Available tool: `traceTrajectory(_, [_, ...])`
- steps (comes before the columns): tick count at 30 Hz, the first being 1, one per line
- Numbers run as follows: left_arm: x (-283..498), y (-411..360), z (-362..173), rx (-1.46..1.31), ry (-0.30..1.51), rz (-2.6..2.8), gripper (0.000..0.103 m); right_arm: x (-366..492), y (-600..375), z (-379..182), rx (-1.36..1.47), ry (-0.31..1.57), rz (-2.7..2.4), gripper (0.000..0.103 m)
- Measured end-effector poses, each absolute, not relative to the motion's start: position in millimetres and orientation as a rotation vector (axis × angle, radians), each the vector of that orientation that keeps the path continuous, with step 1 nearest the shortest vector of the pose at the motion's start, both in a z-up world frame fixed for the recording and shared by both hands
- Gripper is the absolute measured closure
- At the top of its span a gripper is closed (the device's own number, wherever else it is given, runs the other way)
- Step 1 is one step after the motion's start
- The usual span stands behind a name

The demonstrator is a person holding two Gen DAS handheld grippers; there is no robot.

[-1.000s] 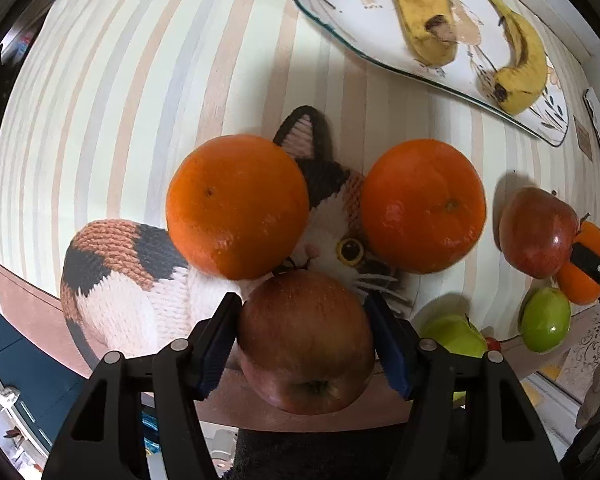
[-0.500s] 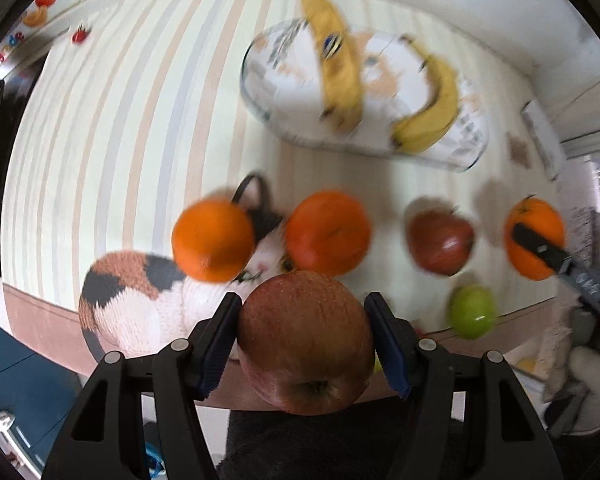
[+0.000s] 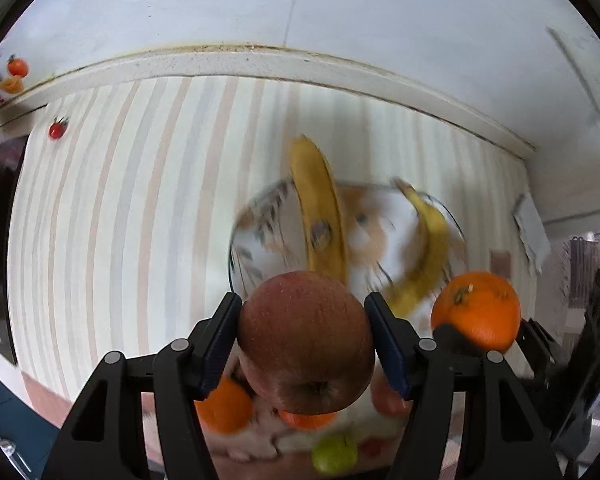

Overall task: Organize fruits
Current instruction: 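Carry the apple and orange onto the plate beside the bananas and release both, then grasp a tangerine with the left tool while the right tool grasps a dark red apple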

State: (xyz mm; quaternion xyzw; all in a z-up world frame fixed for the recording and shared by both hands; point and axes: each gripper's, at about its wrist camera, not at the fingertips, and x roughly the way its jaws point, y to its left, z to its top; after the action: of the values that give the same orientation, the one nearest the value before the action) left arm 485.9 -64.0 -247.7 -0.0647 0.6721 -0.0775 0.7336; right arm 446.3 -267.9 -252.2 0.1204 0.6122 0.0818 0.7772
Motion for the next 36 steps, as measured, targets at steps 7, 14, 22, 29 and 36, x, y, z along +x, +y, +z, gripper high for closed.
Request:
traceTrajectory(7, [541.7, -61.0, -299.7, -0.14, 1.6, -0.168, 0.042, 508.7, -234.3, -291.6, 0.223, 1.393, 0.183, 0.013])
traceTrajectory(14, [549.8, -65.0, -324.2, -0.127, 1.659, -0.18, 0.041, 536.7, -218.9, -323.5, 0.19, 1.466, 0.205, 0.013])
traceTrajectory(22, [554.6, -69.6, -325.5, -0.132, 1.657, -0.186, 0.041, 548.4, -211.6, -343.8, 0.197, 1.499, 0.189, 0.012])
traceTrajectory(29, [556.0, -63.4, -316.0, -0.14, 1.639, -0.19, 0.037, 548.2, -213.6, -323.4, 0.182, 1.47, 0.17, 0.011])
traceTrajectory(36, [544.8, -54.8, -294.0, -0.106, 1.583, -0.186, 0.016, 534.0, -227.8, -294.1, 0.19, 1.425, 0.13, 0.007])
